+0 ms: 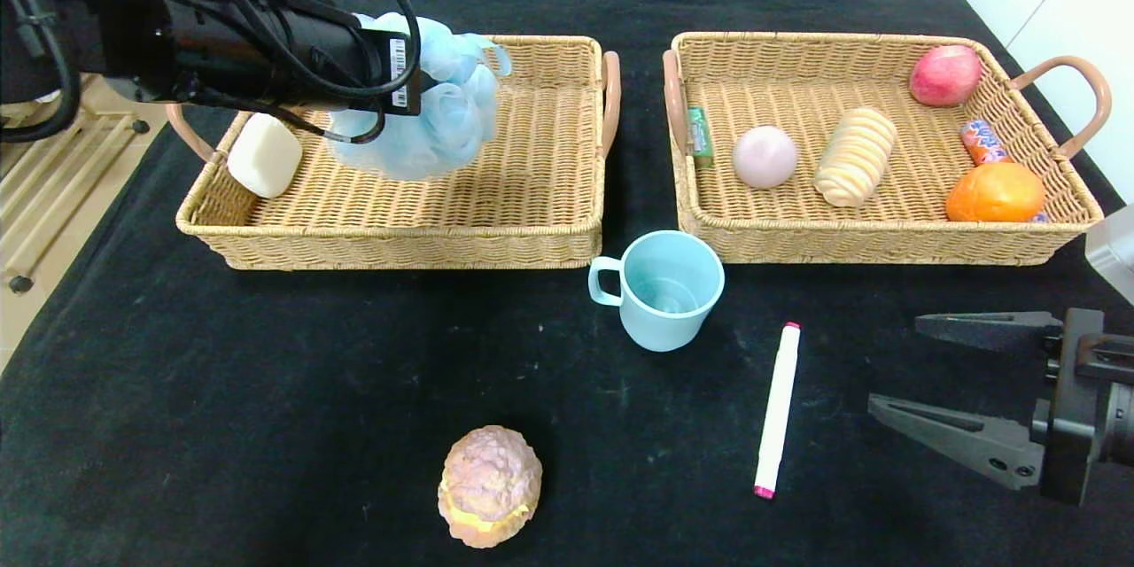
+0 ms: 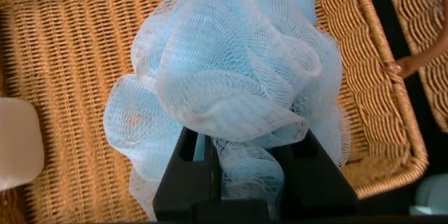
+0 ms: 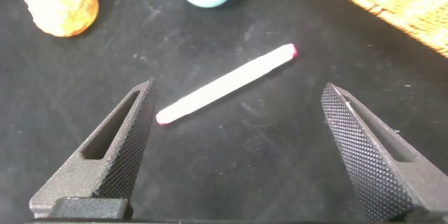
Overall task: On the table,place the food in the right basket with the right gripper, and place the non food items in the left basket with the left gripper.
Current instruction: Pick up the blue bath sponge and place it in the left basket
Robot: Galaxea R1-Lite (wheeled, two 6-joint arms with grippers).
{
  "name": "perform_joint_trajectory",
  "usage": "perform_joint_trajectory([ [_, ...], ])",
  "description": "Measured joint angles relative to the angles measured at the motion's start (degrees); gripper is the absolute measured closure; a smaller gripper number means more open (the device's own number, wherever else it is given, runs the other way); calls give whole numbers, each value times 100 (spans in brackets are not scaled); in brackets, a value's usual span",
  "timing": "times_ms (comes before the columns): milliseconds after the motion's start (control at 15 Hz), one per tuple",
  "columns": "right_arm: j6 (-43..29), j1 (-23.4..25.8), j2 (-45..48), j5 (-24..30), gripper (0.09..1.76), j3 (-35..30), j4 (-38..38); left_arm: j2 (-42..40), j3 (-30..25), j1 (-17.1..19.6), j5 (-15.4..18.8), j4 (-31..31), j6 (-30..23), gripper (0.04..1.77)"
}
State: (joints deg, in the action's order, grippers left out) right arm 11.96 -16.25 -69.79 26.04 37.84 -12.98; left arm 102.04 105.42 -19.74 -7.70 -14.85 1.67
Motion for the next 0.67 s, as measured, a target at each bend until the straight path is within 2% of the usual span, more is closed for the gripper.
perform_joint_trajectory([
  [200,-2,33,30,-2,14,11,1,461,254,98,-10,514,1,136],
  [400,2,55,59,-2,14,17,-2,689,288,127,-6,549,41,137],
  [667,7,71,83,-2,14,22,-2,775,317,100,-9,514,48,88],
])
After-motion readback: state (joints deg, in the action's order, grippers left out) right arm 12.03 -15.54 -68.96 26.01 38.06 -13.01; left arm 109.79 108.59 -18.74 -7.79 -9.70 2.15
